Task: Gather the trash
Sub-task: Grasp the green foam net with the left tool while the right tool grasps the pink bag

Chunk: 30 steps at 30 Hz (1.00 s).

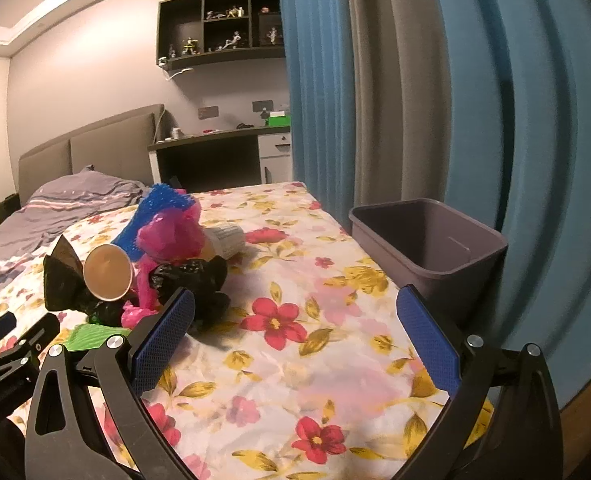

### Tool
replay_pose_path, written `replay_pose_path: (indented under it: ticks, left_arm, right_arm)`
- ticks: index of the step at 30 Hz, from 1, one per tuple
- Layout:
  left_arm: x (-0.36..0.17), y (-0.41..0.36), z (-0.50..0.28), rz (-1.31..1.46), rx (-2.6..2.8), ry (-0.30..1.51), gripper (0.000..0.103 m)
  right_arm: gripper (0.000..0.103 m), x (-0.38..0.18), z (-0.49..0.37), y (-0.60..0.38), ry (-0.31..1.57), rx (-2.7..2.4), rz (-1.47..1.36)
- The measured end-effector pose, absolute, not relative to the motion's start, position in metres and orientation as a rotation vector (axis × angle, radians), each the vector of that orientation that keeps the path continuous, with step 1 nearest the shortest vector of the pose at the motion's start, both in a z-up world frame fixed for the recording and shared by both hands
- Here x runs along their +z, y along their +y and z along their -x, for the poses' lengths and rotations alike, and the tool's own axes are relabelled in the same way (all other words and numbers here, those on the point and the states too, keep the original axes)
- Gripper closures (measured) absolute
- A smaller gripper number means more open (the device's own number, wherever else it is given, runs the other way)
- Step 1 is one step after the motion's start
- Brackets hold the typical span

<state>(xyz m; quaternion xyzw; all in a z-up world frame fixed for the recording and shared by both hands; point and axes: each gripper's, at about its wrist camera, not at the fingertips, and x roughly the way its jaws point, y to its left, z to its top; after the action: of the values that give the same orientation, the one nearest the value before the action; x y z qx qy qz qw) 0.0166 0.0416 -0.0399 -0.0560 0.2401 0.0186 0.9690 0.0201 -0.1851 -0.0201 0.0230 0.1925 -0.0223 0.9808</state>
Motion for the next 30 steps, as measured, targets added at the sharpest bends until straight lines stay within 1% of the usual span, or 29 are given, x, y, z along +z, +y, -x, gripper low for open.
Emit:
replay_pose_path:
  ticks: [4, 13, 16, 17, 19, 20, 21, 22, 24, 25, 27, 28, 29, 30]
  left_arm:
    - [-0.051, 0.043, -0.021, 0.107, 0.004, 0.523, 0.010]
    - [-0.069, 0.001, -0.046, -0.013, -0.038, 0.617, 0.010]
    - [-0.073, 0.004, -0.052, 0.001, -0.036, 0.639, 0.011]
    - [-0.073, 0.006, -0.052, 0.010, -0.035, 0.644, 0.012]
    - [-0.074, 0.008, -0.054, 0.022, -0.036, 0.658, 0.021]
    - [-0.075, 0.010, -0.055, 0.030, -0.040, 0.663, 0.029]
    - [-0.075, 0.012, -0.055, 0.037, -0.043, 0.668, 0.035]
    - [-0.076, 0.013, -0.055, 0.039, -0.043, 0.670, 0.039]
    - [-0.076, 0.015, -0.055, 0.044, -0.047, 0.669, 0.051]
    - [-0.077, 0.015, -0.055, 0.047, -0.059, 0.668, 0.055]
    - [-0.077, 0.016, -0.054, 0.049, -0.080, 0.670, 0.070]
    - [-0.078, 0.017, -0.054, 0.044, -0.081, 0.670, 0.073]
    - [-0.078, 0.017, -0.053, 0.040, -0.085, 0.669, 0.080]
    - [-0.078, 0.017, -0.051, 0.038, -0.091, 0.665, 0.084]
  right_arm:
    - [0.005, -0.026, -0.026, -0.179, 0.399, -0.016, -0.043]
    - [0.005, -0.036, -0.036, -0.179, 0.431, -0.004, -0.044]
    - [0.005, -0.039, -0.038, -0.181, 0.440, -0.001, -0.044]
    - [0.005, -0.040, -0.039, -0.181, 0.442, 0.001, -0.044]
    - [0.005, -0.041, -0.040, -0.182, 0.449, 0.007, -0.045]
    - [0.005, -0.042, -0.041, -0.182, 0.452, 0.011, -0.046]
    - [0.005, -0.043, -0.042, -0.182, 0.454, 0.015, -0.045]
    - [0.005, -0.043, -0.042, -0.181, 0.456, 0.020, -0.045]
    - [0.005, -0.044, -0.043, -0.180, 0.458, 0.027, -0.042]
    - [0.005, -0.045, -0.044, -0.178, 0.460, 0.033, -0.040]
    - [0.005, -0.046, -0.045, -0.176, 0.464, 0.041, -0.036]
    - [0.005, -0.046, -0.045, -0.175, 0.464, 0.045, -0.035]
    - [0.005, -0.047, -0.045, -0.173, 0.466, 0.050, -0.032]
    - [0.006, -0.048, -0.045, -0.172, 0.468, 0.056, -0.030]
